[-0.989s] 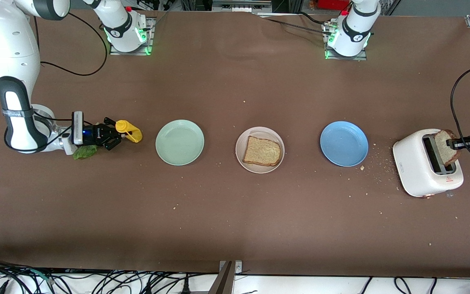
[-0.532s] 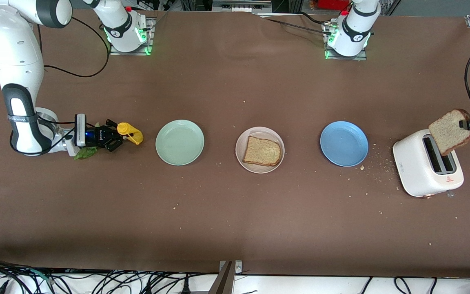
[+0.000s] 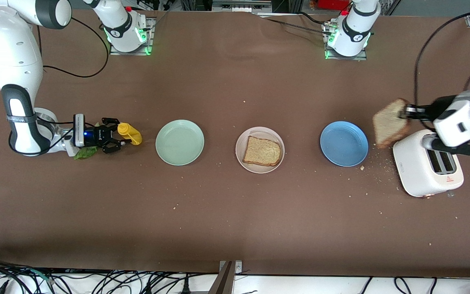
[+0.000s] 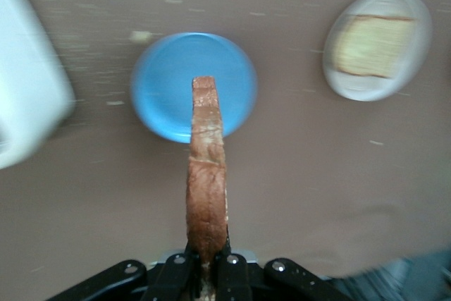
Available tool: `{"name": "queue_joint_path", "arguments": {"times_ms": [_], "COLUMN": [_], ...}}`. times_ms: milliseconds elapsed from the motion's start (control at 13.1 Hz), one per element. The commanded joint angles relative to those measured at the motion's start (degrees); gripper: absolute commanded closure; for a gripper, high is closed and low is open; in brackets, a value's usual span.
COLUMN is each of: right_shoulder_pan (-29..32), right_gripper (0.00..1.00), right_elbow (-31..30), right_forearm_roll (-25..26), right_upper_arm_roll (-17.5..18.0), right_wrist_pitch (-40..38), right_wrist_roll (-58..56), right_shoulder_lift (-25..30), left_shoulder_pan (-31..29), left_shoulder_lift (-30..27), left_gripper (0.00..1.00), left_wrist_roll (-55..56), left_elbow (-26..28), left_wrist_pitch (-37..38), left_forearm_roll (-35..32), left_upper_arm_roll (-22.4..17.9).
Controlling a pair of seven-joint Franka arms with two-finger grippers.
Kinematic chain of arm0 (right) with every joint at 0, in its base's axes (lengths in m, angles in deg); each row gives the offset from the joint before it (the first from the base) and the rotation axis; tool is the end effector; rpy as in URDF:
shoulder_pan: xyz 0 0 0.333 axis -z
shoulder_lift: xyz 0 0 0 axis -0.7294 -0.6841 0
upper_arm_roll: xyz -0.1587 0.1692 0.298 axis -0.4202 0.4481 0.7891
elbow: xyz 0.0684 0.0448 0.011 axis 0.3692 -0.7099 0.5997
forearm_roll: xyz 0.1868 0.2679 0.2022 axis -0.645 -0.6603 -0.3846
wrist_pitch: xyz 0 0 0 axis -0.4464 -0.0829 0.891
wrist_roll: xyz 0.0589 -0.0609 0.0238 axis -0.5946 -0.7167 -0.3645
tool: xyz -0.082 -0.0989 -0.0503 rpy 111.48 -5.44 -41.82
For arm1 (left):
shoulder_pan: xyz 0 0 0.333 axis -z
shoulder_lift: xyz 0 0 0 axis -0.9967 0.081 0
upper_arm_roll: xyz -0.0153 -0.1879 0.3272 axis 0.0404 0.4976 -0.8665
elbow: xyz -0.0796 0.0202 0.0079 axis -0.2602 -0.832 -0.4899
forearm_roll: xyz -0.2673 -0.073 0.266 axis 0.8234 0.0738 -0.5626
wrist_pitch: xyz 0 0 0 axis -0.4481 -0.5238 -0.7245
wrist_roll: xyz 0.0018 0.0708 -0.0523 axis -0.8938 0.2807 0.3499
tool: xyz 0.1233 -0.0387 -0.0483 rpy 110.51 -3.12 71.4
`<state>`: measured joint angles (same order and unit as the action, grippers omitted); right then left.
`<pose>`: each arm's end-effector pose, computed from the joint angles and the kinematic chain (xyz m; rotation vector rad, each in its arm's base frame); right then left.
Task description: Make sandwich in beige plate with both arms
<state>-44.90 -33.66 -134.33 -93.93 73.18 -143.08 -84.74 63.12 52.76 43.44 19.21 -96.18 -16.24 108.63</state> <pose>0.5778 -0.0251 0.1519 -1.2147 -1.3928 -0.9608 0.6133 -0.0412 0.5469 2.7545 -0.1933 -0.5997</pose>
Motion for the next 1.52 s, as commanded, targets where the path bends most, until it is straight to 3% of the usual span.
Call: {"name": "queue_joint_path", "arguments": {"times_ms": [0, 456, 837, 1141, 1445], "right_shoulder_pan": [2.0, 2.0, 1.5, -0.5, -10.1], "right_gripper": [0.02, 0.02, 0.02, 0.02, 0.02], "right_elbow": [3.6, 15.7, 24.7, 29.9, 29.6], "right_forearm_roll": [0.8, 11.1, 21.7, 37.6, 55.2], "right_upper_arm_roll": [0.0, -9.6, -14.1, -14.3, -13.8], "right_wrist_pitch": [-1.2, -1.3, -2.9, -2.3, 4.0], "right_wrist_roll": [5.8, 25.7, 50.5, 74.3, 99.1], "right_shoulder_lift": [-0.3, 1.1, 9.3, 18.5, 27.3], "left_shoulder_pan": [2.1, 11.3, 11.2, 11.6, 9.2], "left_shoulder_lift": [5.8, 18.2, 30.9, 34.2, 31.0], "left_gripper": [1.0, 1.0, 1.0, 1.0, 1.0], "left_wrist_roll": [0.1, -5.1, -28.2, -31.8, -26.8], "left_elbow": [-0.9, -0.8, 0.1, 0.5, -0.3], "left_wrist_pitch": [-0.2, -15.6, -20.7, -23.2, -19.0], "left_forearm_roll": [10.3, 18.2, 34.0, 35.2, 34.3], "left_upper_arm_roll": [0.4, 0.4, 0.0, 0.0, 0.2]}}
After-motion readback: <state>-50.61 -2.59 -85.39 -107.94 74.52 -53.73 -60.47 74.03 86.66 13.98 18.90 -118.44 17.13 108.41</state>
